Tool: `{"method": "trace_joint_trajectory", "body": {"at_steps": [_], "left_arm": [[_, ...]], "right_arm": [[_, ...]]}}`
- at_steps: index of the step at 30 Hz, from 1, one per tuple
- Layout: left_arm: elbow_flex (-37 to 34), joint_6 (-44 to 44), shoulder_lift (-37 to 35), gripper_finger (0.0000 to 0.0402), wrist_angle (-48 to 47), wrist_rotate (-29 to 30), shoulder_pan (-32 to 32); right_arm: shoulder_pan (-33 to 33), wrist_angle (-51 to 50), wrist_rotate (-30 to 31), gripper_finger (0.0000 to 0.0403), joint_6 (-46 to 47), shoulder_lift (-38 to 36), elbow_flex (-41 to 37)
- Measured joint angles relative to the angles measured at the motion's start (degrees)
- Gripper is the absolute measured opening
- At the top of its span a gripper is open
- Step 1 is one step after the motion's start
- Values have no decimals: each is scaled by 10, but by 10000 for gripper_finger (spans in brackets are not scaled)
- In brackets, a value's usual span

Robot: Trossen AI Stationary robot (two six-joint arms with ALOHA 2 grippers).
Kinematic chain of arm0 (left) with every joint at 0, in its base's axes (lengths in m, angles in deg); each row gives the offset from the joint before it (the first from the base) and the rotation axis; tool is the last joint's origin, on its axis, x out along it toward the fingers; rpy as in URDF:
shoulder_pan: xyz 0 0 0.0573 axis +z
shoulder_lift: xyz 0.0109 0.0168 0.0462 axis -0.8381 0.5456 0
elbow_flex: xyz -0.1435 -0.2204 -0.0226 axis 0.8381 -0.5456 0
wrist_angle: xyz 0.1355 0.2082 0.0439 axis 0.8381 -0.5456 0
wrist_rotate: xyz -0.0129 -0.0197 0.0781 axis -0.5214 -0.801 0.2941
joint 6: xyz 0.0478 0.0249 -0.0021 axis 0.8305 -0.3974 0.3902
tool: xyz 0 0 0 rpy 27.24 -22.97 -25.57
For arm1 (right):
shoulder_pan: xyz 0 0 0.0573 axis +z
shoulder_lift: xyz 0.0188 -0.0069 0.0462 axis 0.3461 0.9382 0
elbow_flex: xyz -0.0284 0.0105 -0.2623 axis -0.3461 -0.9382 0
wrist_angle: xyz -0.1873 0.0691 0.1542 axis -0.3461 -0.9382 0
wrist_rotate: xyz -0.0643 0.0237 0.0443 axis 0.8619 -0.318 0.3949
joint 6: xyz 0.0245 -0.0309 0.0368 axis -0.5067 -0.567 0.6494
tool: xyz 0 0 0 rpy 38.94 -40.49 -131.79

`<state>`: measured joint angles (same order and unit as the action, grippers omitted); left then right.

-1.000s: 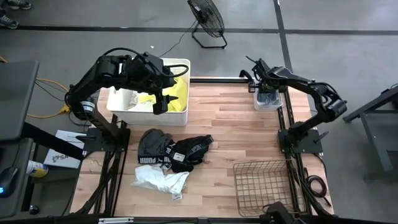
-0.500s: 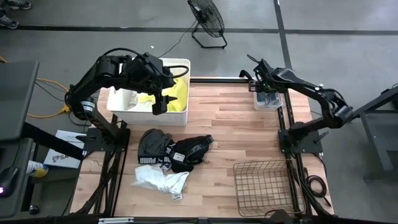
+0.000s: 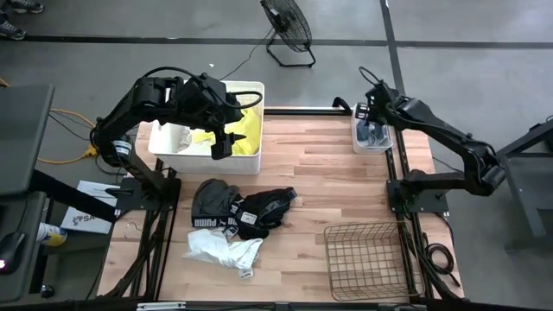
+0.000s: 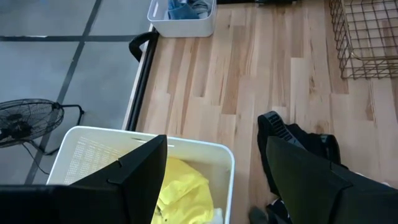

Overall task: Pick & Place Cloths
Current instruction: Put the blue sock into the small white bin

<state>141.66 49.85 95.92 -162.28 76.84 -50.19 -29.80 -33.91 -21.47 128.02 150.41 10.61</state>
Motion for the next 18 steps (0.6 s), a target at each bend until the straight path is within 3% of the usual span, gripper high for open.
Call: {"method": "trace_joint_trajectory", "body": {"at_steps": [4, 11, 18], "left_arm": [[0, 0, 0, 271, 0, 0, 0], [0, 0, 0, 271, 0, 0, 0], [0, 0, 0, 271, 0, 0, 0]], "right_arm": [[15, 2, 42, 13, 9, 0, 0], [25, -4, 98, 3, 62, 40, 0], [25, 3, 88, 2, 100, 111, 0]]}}
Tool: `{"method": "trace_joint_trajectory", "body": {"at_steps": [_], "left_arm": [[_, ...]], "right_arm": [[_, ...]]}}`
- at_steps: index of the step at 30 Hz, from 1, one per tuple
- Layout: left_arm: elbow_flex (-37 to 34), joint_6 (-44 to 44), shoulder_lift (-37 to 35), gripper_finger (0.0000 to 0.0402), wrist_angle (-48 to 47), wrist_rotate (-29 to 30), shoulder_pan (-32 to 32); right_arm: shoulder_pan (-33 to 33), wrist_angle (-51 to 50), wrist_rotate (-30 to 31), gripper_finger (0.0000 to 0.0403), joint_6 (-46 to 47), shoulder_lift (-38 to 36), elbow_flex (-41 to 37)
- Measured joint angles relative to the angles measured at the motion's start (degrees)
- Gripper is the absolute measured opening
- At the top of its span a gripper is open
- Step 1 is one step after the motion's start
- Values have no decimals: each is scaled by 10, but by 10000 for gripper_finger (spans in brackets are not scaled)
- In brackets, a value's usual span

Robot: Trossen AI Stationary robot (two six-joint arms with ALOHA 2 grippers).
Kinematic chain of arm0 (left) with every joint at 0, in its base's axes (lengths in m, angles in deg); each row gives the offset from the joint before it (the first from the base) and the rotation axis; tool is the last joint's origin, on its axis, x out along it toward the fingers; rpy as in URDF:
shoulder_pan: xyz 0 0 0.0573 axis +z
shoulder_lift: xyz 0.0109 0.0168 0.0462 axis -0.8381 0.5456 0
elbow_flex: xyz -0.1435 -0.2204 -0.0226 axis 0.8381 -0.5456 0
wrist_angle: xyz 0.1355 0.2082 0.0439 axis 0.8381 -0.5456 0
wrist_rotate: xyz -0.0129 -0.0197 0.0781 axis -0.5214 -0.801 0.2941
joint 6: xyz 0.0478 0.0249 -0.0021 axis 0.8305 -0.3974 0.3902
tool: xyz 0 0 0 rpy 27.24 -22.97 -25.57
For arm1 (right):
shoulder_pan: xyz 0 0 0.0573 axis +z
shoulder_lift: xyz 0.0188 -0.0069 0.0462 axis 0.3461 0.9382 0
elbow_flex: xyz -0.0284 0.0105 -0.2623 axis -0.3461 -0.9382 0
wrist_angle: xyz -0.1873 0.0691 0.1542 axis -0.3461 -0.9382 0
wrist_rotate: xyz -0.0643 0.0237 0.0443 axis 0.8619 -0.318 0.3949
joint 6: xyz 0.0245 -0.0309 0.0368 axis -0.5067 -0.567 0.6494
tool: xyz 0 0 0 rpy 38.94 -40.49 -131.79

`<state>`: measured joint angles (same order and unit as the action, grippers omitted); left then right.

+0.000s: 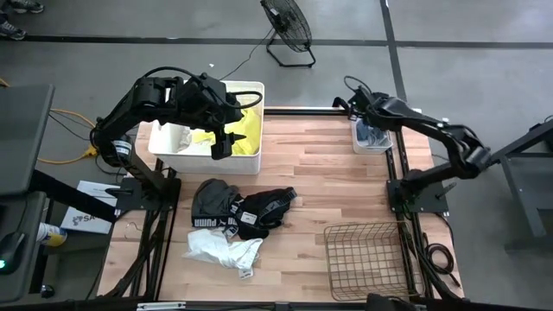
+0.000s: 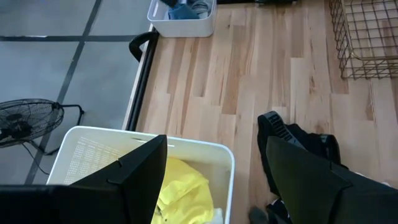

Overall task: Pick & Place Cloths
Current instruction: Put the blue sock into the small white bin

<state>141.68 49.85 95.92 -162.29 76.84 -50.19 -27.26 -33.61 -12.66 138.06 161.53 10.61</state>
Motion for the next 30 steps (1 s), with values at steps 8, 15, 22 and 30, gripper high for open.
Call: {"method": "trace_joint_trajectory", "body": {"at_steps": [8, 15, 22, 30], "left_arm": [[0, 0, 0, 271, -10, 0, 0], [0, 0, 0, 271, -20, -4, 0], [0, 1, 0, 271, -20, -12, 0], [0, 3, 0, 271, -20, -12, 0]], "right_arm": [[-6, 12, -36, 2, 17, 88, -1], [-36, 37, -78, 2, 11, 86, 0], [-31, 41, -101, 3, 4, 60, 0], [-16, 41, -49, 3, 25, -18, 0]]}}
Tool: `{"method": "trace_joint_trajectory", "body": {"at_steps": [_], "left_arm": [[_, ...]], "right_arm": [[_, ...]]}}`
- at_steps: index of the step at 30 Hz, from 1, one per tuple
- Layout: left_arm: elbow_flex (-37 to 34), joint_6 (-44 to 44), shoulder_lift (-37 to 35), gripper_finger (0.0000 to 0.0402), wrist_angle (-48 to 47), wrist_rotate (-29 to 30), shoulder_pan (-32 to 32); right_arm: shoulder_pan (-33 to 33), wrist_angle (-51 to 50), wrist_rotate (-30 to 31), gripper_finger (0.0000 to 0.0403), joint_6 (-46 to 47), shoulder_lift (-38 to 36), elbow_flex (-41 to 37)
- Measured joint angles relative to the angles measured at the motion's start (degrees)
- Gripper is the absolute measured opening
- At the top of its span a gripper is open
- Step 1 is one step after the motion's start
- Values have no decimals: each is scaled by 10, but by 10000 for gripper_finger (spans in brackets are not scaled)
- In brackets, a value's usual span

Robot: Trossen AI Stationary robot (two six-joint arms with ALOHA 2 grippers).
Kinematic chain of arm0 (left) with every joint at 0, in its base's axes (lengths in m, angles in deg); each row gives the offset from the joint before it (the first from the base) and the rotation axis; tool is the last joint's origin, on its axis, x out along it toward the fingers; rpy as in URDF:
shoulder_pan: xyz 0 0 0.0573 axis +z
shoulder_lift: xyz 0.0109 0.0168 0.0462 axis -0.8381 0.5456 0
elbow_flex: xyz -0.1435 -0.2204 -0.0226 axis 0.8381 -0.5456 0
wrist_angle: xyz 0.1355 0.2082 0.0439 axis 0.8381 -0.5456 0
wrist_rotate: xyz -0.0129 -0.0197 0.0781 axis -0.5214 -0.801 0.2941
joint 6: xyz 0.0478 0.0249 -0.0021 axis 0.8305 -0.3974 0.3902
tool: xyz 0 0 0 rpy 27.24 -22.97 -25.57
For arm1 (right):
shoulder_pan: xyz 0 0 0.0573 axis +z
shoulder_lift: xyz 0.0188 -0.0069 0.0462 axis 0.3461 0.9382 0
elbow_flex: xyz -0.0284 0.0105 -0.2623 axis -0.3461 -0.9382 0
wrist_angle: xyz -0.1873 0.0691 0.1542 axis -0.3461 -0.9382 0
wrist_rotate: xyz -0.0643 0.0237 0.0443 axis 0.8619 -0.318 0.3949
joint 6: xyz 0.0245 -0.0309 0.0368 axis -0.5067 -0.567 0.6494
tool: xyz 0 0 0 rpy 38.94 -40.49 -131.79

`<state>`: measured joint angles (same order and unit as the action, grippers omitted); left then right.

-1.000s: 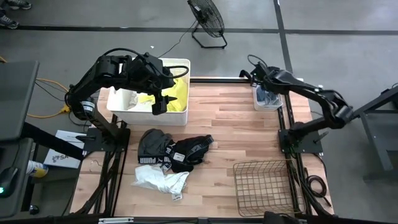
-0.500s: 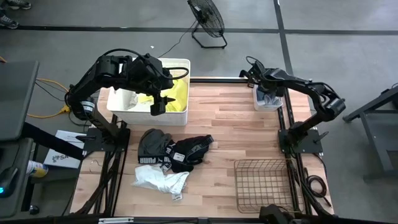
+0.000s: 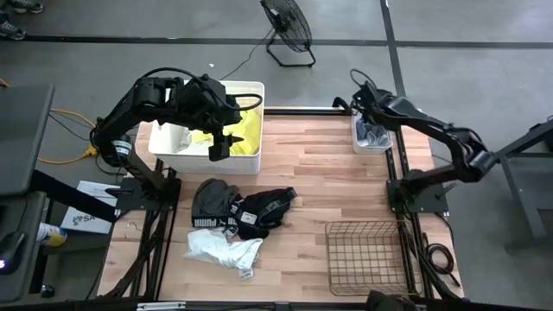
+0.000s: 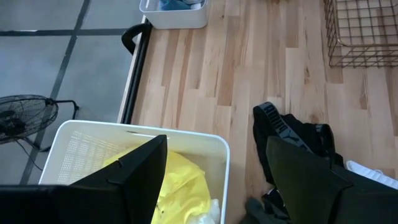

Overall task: Pick & Place Cloths
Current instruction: Put the blue sock into the small white bin

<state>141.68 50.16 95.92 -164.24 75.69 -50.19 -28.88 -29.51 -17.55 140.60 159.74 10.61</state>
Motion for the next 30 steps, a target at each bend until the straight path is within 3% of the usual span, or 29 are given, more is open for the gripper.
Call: {"method": "trace_joint_trajectory", "body": {"at_steps": [12, 20, 24, 30], "left_arm": [[0, 10, 0, 271, 0, -3, 0], [0, 12, 0, 271, 0, -3, 0], [0, 12, 0, 271, 0, -4, 0], [0, 12, 0, 271, -1, -16, 0]], "right_arm": [[67, 143, 42, 3, 93, -58, 0], [103, 90, 157, 3, 480, -43, 0], [96, 97, 148, 3, 558, -25, 0], [65, 56, 74, 3, 648, 5, 0]]}}
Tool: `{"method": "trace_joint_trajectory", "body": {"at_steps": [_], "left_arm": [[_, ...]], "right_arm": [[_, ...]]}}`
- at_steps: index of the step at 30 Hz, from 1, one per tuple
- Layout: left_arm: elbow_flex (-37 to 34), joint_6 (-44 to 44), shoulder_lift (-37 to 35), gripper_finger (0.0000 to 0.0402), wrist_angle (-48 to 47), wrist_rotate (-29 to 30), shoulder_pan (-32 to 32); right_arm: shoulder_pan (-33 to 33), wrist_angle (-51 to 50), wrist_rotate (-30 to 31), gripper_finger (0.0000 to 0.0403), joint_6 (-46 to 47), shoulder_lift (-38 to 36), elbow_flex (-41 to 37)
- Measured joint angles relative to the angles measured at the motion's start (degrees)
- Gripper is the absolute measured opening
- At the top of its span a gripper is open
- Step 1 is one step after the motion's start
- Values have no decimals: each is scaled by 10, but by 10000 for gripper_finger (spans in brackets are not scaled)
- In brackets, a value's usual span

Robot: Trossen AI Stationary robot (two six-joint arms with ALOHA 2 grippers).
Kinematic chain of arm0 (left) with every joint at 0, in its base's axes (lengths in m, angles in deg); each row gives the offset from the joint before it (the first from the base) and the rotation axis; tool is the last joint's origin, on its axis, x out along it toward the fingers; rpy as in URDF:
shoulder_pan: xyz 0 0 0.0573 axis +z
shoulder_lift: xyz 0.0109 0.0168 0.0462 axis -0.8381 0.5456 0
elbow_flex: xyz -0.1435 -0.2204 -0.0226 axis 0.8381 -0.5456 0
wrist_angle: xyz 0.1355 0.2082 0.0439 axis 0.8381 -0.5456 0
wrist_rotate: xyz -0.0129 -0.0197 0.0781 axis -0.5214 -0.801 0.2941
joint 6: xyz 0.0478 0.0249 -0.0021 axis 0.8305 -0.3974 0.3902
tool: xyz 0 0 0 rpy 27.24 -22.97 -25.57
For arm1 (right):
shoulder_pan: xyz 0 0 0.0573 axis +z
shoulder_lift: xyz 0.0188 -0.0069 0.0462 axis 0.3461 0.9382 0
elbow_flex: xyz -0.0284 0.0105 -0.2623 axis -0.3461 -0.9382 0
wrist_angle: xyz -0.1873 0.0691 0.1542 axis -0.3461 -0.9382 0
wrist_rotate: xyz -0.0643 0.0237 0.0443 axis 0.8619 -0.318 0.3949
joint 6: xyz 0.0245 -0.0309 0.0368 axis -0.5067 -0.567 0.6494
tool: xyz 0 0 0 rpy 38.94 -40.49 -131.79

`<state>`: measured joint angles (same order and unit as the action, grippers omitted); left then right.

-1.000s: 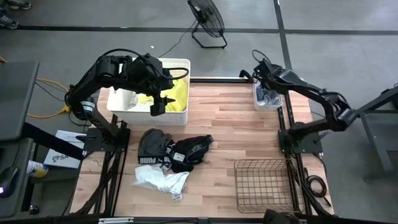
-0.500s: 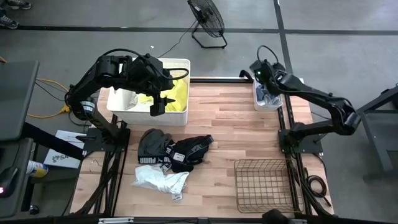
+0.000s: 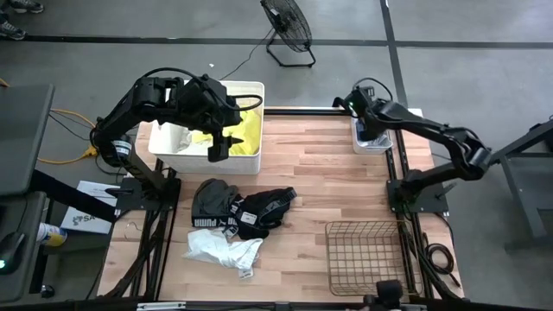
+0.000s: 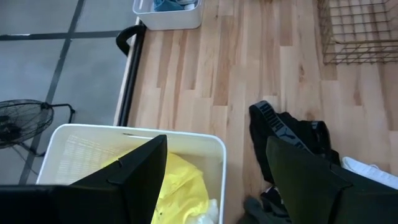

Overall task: Pick & Place Cloths
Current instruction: Put the blue sock into the small white bin

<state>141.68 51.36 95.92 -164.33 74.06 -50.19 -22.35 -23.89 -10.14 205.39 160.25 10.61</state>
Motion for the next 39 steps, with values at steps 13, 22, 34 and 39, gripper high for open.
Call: {"method": "trace_joint_trajectory", "body": {"at_steps": [13, 22, 34, 39], "left_arm": [[0, -3, 0, 271, -1, -14, 0], [0, -15, 0, 271, -1, -14, 0], [0, -15, -2, 271, 1, -12, 0], [0, -15, -2, 271, 1, -12, 0]], "right_arm": [[-75, -18, -102, 4, 19, 55, 0], [-90, -34, -141, 4, 31, 94, 0], [-67, 4, -108, 4, -53, 60, 0], [-38, 55, -67, 4, -213, 20, 0]]}}
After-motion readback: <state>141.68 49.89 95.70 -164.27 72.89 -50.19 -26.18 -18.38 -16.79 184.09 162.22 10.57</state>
